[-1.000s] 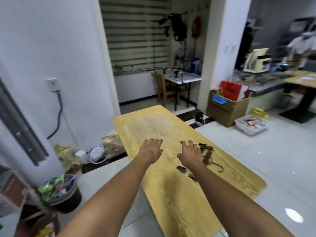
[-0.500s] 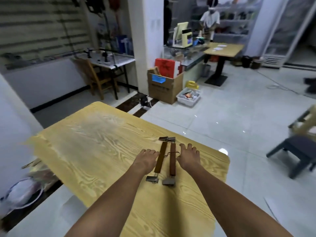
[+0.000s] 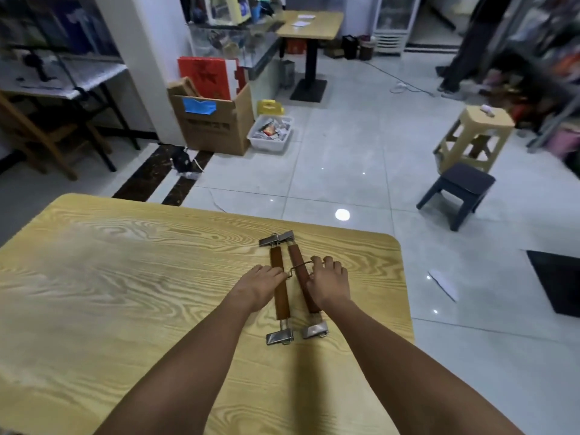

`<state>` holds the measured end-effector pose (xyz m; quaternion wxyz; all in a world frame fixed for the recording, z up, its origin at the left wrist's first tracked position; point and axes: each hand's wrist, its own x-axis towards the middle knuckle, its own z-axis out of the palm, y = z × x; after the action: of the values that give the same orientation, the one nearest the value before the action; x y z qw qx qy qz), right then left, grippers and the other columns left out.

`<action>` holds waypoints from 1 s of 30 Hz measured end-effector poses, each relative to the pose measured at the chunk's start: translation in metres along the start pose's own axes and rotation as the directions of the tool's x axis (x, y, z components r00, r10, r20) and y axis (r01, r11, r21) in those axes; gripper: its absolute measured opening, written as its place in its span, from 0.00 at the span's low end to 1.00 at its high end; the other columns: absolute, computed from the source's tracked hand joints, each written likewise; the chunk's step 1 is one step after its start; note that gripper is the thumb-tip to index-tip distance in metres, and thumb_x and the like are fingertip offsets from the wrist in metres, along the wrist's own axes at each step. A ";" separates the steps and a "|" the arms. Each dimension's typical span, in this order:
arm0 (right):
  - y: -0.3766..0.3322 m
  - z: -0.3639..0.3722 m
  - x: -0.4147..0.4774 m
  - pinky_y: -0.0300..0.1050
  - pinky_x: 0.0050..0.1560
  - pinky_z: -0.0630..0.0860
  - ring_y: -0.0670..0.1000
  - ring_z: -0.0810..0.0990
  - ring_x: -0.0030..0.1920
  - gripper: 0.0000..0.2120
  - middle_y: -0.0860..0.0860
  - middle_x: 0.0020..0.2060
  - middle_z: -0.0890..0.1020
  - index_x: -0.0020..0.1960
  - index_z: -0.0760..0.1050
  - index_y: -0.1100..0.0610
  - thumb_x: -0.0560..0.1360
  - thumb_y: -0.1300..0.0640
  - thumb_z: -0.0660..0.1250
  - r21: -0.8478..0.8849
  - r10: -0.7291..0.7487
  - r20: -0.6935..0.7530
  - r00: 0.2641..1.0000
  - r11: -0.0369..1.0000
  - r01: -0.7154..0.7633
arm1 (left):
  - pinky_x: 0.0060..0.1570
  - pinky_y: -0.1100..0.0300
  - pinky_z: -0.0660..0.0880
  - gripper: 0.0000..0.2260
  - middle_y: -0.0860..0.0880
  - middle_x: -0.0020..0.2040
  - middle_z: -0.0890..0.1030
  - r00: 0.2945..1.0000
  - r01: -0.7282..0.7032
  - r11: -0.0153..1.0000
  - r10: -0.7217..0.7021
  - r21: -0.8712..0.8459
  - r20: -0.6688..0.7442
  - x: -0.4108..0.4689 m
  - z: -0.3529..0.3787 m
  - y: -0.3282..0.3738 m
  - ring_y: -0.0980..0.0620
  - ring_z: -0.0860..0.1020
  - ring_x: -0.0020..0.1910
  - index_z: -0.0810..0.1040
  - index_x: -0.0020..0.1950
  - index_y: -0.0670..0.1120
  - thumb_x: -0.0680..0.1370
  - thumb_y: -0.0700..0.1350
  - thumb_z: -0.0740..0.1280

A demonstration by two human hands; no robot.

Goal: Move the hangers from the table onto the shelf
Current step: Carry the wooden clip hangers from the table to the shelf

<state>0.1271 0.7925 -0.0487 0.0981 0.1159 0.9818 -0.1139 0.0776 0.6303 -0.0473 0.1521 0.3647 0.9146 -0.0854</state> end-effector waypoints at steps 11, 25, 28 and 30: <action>0.015 0.029 -0.005 0.52 0.66 0.63 0.60 0.67 0.67 0.23 0.57 0.68 0.68 0.72 0.62 0.55 0.78 0.52 0.59 0.016 0.095 -0.019 0.995 0.995 -0.095 | 0.72 0.55 0.58 0.27 0.50 0.75 0.61 0.991 -0.113 0.989 0.106 0.093 0.079 0.024 0.036 -0.006 0.48 0.61 0.72 0.55 0.77 0.49 0.79 0.37 0.57; -0.003 0.091 -0.006 0.52 0.63 0.66 0.60 0.70 0.63 0.25 0.57 0.63 0.71 0.71 0.61 0.57 0.78 0.49 0.61 0.050 0.188 -0.027 0.982 0.981 -0.187 | 0.75 0.49 0.51 0.28 0.43 0.78 0.51 0.982 -0.180 0.956 0.158 0.233 0.107 0.066 0.064 -0.023 0.42 0.50 0.77 0.58 0.74 0.53 0.78 0.35 0.61; -0.005 0.095 0.002 0.52 0.62 0.67 0.59 0.71 0.62 0.25 0.57 0.63 0.72 0.71 0.60 0.57 0.79 0.49 0.59 0.052 0.201 -0.022 0.979 0.979 -0.199 | 0.75 0.47 0.48 0.24 0.44 0.75 0.59 0.968 -0.247 0.925 0.222 0.289 0.118 0.076 0.062 -0.029 0.41 0.53 0.76 0.61 0.72 0.50 0.78 0.39 0.62; -0.005 0.097 0.007 0.51 0.61 0.67 0.59 0.71 0.62 0.24 0.57 0.62 0.72 0.71 0.60 0.57 0.79 0.48 0.58 0.039 0.198 -0.017 0.980 0.979 -0.198 | 0.76 0.46 0.47 0.21 0.43 0.73 0.62 0.950 -0.311 0.893 0.281 0.324 0.136 0.077 0.058 -0.032 0.41 0.56 0.74 0.63 0.71 0.49 0.78 0.42 0.61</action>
<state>0.1359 0.7657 -0.1418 0.0966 0.2160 0.9641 -0.1205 0.0150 0.6413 -0.1266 0.1370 0.5166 0.8122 -0.2340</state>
